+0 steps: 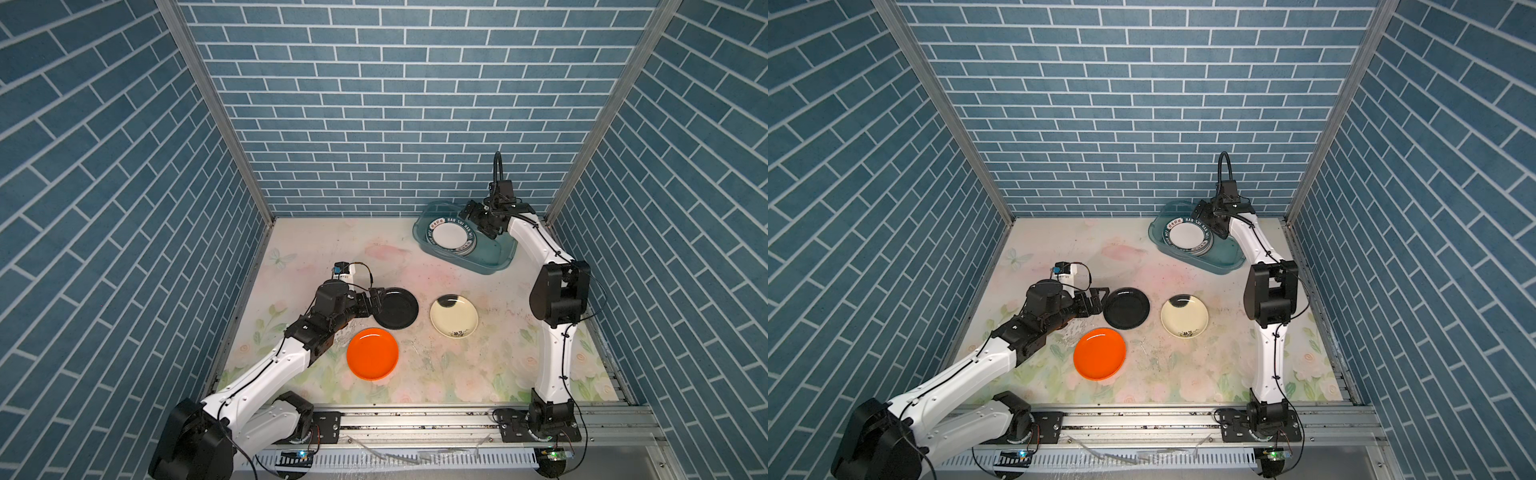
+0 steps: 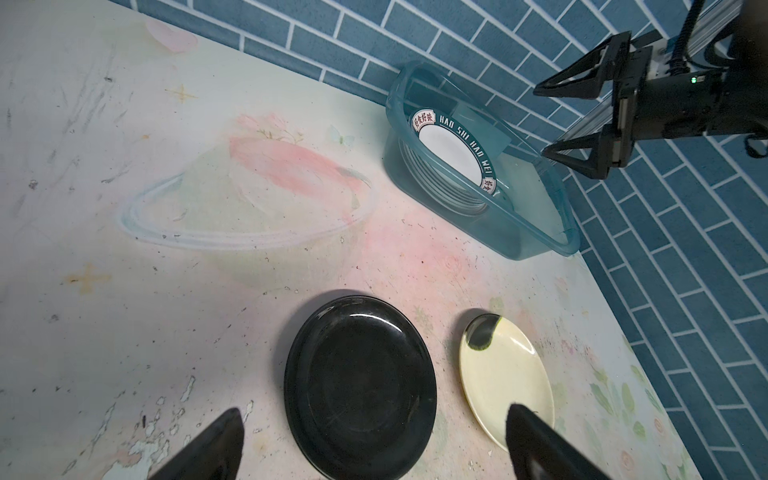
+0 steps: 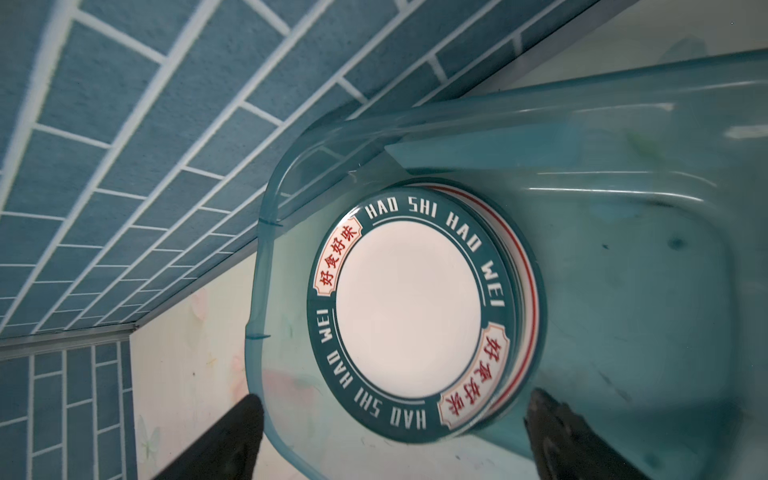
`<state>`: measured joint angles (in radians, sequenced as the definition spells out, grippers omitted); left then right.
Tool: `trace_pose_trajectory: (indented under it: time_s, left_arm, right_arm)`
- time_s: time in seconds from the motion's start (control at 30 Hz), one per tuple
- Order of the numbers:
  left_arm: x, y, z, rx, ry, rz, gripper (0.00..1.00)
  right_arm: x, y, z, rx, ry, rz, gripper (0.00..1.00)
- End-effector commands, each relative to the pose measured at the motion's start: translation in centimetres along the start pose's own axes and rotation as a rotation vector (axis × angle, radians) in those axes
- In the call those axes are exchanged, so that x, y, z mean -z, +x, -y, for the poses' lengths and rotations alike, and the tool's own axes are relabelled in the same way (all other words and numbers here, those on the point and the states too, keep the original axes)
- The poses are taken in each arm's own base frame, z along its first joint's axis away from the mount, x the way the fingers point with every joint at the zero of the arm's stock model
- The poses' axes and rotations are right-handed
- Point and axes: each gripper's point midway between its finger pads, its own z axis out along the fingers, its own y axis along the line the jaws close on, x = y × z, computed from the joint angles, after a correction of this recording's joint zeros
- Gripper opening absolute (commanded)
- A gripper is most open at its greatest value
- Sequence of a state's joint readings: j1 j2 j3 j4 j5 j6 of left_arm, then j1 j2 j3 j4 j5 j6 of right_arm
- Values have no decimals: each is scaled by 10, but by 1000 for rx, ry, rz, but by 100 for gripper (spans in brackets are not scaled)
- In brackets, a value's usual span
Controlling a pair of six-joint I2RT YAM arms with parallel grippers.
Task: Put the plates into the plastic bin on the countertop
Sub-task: 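Lower the green-rimmed plate into the bin and open the right gripper, then move the left gripper to the orange plate rim while the right withdraws from the bin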
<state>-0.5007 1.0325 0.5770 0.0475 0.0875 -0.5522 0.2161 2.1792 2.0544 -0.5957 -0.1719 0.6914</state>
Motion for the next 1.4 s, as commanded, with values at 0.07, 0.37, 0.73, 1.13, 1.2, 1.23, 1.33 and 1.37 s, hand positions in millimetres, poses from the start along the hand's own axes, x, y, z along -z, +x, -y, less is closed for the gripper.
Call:
trace_pose_trajectory:
  time_s: [0.07, 0.37, 0.73, 1.13, 1.2, 1.23, 1.33, 1.37]
  left_arm:
    - [7, -5, -4, -17, -44, 10, 100]
    - [29, 18, -18, 14, -122, -111, 100]
    - [89, 80, -56, 69, -258, -290, 100]
    - [95, 137, -61, 281, -214, -420, 96]
    - [89, 146, -59, 321, -188, -432, 92]
    - [86, 151, -60, 341, -181, -436, 89]
    - [79, 159, -60, 375, -156, -437, 86]
    - [77, 161, -61, 384, -154, -436, 85]
  right_arm:
    - [77, -6, -14, 98, -3, 91, 99]
    - [156, 60, -18, 126, -172, 107, 99]
    - [192, 140, -5, 57, -389, 79, 99]
    - [195, 181, -29, 72, -619, 31, 99]
    - [190, 187, -32, 55, -650, 11, 99]
    - [188, 191, -33, 47, -662, -2, 99]
    - [184, 197, -36, 38, -691, -19, 99]
    - [184, 199, -37, 39, -691, -22, 99]
